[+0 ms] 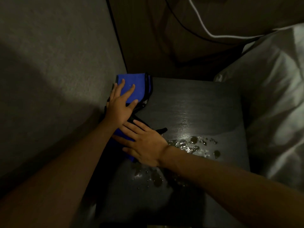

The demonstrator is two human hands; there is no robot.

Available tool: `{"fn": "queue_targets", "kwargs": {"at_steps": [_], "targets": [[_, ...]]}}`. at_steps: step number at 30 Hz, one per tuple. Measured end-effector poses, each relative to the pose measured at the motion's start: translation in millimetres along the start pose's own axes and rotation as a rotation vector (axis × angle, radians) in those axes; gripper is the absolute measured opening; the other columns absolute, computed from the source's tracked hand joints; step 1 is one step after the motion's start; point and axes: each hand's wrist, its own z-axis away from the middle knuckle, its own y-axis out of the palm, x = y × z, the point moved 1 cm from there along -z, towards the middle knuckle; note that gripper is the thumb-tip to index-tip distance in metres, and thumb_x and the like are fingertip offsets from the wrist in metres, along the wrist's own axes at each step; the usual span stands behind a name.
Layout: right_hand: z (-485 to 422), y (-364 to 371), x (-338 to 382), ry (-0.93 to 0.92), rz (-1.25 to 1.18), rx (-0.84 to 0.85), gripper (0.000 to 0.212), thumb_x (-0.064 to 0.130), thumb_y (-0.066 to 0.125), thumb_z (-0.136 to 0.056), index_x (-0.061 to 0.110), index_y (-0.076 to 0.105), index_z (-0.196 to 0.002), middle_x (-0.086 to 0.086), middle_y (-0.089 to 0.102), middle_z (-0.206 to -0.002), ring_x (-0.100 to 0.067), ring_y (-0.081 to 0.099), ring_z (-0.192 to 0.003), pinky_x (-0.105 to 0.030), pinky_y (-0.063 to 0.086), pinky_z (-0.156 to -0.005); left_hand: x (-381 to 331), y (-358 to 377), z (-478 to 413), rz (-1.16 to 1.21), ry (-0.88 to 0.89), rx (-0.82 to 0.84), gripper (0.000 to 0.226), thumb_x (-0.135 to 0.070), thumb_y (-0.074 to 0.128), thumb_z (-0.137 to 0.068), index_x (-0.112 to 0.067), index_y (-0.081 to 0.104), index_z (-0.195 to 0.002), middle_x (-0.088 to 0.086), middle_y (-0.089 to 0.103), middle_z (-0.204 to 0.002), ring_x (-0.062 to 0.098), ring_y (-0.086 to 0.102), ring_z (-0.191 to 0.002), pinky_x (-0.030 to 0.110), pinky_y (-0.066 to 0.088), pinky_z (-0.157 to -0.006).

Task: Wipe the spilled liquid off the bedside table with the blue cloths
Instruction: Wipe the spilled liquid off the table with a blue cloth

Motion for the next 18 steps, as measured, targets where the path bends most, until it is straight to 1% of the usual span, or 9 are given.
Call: {"fn": "queue_targets", "kwargs": {"at_steps": [2,4,6,8,10,14,18], "targets": [[4.2,-0.3,-7.5,-0.056,0.025,0.017,0.056,0.047,0.015,-0.108,0.033,0.008,-0.162,-0.004,0.001,-0.171,-0.021,-0.01,-0.156,-0.043,-0.007,-0.125,2.6,-0.6,7.0,-0.033,0.051,-0.066,0.05,-0.036,0.049,-0.096,-0.027,0.042,-0.145,0.004,0.016,-0.163,0.03,0.005,-0.15,0.06,0.018,-0.117],[9.9,-1.7,-14.6,-0.103,0.014,0.032,0.056,0.046,0.014,-0.107,0.034,0.01,-0.162,-0.003,0.001,-0.171,-0.02,-0.01,-0.156,-0.044,-0.007,-0.125,5.2,-2.7,17.8,-0.136,0.085,-0.125,0.049,-0.038,0.039,-0.097,-0.027,0.043,-0.145,0.007,0.018,-0.162,0.034,0.01,-0.149,0.06,0.024,-0.115],[17.1,-2.4,-20.6,-0.141,-0.008,0.047,0.056,0.046,0.014,-0.107,0.034,0.01,-0.161,-0.003,0.0,-0.171,-0.02,-0.011,-0.156,-0.045,-0.007,-0.126,6.7,-2.0,31.4,-0.261,0.127,-0.102,0.048,-0.036,0.033,-0.099,-0.027,0.04,-0.146,0.007,0.017,-0.162,0.035,0.011,-0.149,0.059,0.025,-0.115],[24.1,-2.2,-27.0,-0.159,-0.017,0.063,0.055,0.046,0.015,-0.108,0.035,0.009,-0.161,-0.002,-0.002,-0.171,-0.019,-0.012,-0.156,-0.046,-0.006,-0.126,6.9,0.8,42.5,-0.307,0.142,-0.047,0.048,-0.036,0.029,-0.101,-0.028,0.036,-0.148,0.006,0.015,-0.163,0.033,0.008,-0.149,0.058,0.021,-0.116],[30.6,-1.8,-33.2,-0.163,-0.019,0.093,0.055,0.046,0.015,-0.108,0.036,0.005,-0.161,-0.001,-0.005,-0.17,-0.019,-0.015,-0.155,-0.047,-0.006,-0.126,5.5,1.8,46.9,-0.3,0.106,-0.024,0.05,-0.038,0.023,-0.101,-0.03,0.029,-0.151,0.004,0.012,-0.163,0.029,0.005,-0.15,0.054,0.015,-0.119],[46.9,-3.3,-46.7,-0.162,-0.018,0.136,0.056,0.046,0.015,-0.108,0.039,-0.003,-0.16,0.004,-0.015,-0.169,-0.016,-0.022,-0.153,-0.044,-0.014,-0.124,2.0,2.8,51.6,-0.365,0.088,-0.033,0.052,-0.039,0.019,-0.102,-0.029,0.024,-0.152,0.004,0.009,-0.164,0.027,0.001,-0.15,0.047,0.003,-0.12],[62.4,-2.8,-58.3,-0.152,-0.001,0.148,0.056,0.047,0.016,-0.108,0.042,-0.006,-0.159,0.006,-0.019,-0.167,-0.013,-0.026,-0.151,-0.039,-0.021,-0.121,-0.4,5.8,57.1,-0.35,0.037,-0.019,0.056,-0.045,0.014,-0.099,-0.031,0.02,-0.153,0.001,0.006,-0.164,0.024,0.0,-0.151,0.047,0.002,-0.12]]}}
